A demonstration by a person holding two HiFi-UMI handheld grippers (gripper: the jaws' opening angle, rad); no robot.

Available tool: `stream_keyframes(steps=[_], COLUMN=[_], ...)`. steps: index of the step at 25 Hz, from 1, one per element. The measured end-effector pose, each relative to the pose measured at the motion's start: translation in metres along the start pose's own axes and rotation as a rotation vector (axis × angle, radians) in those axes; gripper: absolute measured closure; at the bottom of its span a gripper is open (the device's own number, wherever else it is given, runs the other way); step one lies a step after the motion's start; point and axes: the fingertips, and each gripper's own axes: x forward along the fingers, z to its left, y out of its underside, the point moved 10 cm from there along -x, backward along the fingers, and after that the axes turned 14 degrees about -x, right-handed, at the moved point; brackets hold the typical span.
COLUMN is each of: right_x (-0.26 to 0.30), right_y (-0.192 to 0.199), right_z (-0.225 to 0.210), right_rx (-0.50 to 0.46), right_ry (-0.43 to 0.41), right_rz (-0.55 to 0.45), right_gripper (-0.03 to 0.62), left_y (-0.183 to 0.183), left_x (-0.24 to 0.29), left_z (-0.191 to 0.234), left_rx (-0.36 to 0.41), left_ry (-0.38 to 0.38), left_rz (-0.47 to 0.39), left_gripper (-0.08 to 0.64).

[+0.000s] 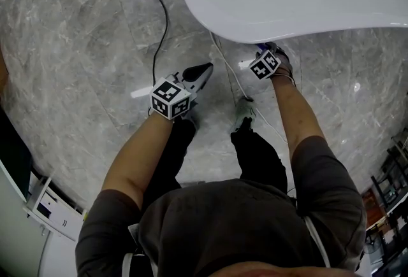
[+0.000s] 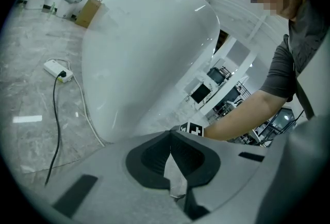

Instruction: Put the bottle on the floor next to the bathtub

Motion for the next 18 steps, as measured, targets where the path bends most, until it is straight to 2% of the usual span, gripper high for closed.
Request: stream_keyframes(steps=[4,8,13,18], right_x=[-0.037,-0.099,-0.203,-0.34], right_y=[0.0,-0.001,0.001,-0.018], right_z=[-0.011,-0.011,-0.019,-0.045], right_rx=[0.042,0.08,0.11,0.16], right_ry=[0.047,0.07,0.102,0.14], right_rz=[-0.01,-0.04,-0.088,-0.222], right_gripper=[0.387,0.387,0.396,0.4], left_y=[-0.009,-0.023,-0.056,-0.119], left_x=[-0.009,-0.03,-0.065,-0.109], left_z=[-0.014,-0.051,-0.117,-0.195], left_rx=[-0.006,0.009,0.035,0.089], left_ry=[0.0,-0.001,-0.014,-0.031], left_rz=[-0.008,0.001,-0.004,-0.068], left_gripper=[0.558,0.558,0.559,0.558])
